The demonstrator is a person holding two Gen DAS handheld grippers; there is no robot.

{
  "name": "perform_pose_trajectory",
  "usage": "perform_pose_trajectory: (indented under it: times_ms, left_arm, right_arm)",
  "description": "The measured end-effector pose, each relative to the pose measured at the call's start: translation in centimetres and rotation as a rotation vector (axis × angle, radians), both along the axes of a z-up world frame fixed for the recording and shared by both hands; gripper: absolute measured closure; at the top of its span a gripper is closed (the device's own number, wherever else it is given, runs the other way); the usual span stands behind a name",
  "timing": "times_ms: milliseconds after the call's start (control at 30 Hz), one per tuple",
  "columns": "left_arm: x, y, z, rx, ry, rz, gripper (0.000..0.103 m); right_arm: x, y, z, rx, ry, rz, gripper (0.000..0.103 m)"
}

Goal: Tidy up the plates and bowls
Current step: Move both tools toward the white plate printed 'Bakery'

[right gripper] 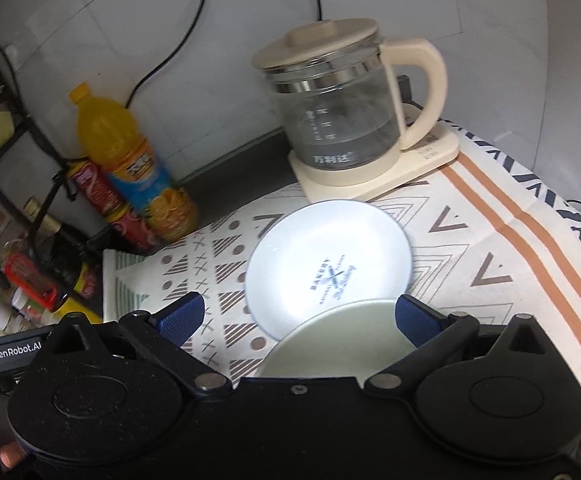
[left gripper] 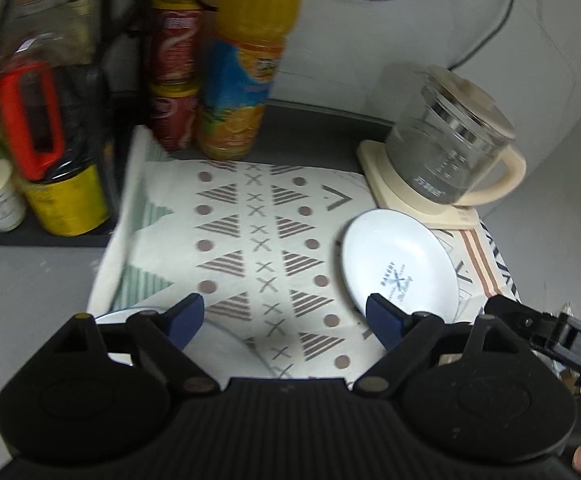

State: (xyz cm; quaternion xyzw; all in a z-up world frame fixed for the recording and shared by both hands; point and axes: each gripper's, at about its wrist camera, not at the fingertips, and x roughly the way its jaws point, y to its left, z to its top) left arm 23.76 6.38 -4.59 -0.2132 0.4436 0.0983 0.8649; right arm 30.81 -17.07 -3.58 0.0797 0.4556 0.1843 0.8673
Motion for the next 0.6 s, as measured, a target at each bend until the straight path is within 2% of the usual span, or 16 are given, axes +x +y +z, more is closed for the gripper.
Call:
perform_pose_trajectory:
  times_ms: [167,433,500,600]
  left_arm:
    - [2.4,-0.7,-1.0,-0.024,0.014,-0.042,0.017]
    - [6.3,-1.6,-2.9,-0.052,0.028,-0.124,0.019]
    - [7.2,-1.7,-3.5,-0.059,0.036,-0.135,0.019]
    - [8.5,-2.0,-4.4,-0.067,0.053,-0.153,0.021]
  right_arm:
    - [1.5,-0.6,-0.7,0.001,0.024,-0.041,0.001]
    - [4.2,-1.9,-2.3,-0.006,0.082,-0.127,0.015]
    - [4.8,-2.1,-2.7,-0.007,0.096,-0.132,0.022]
    - [5.9,-2.1,-3.4,-0.015,0.129,-0.138,0.024]
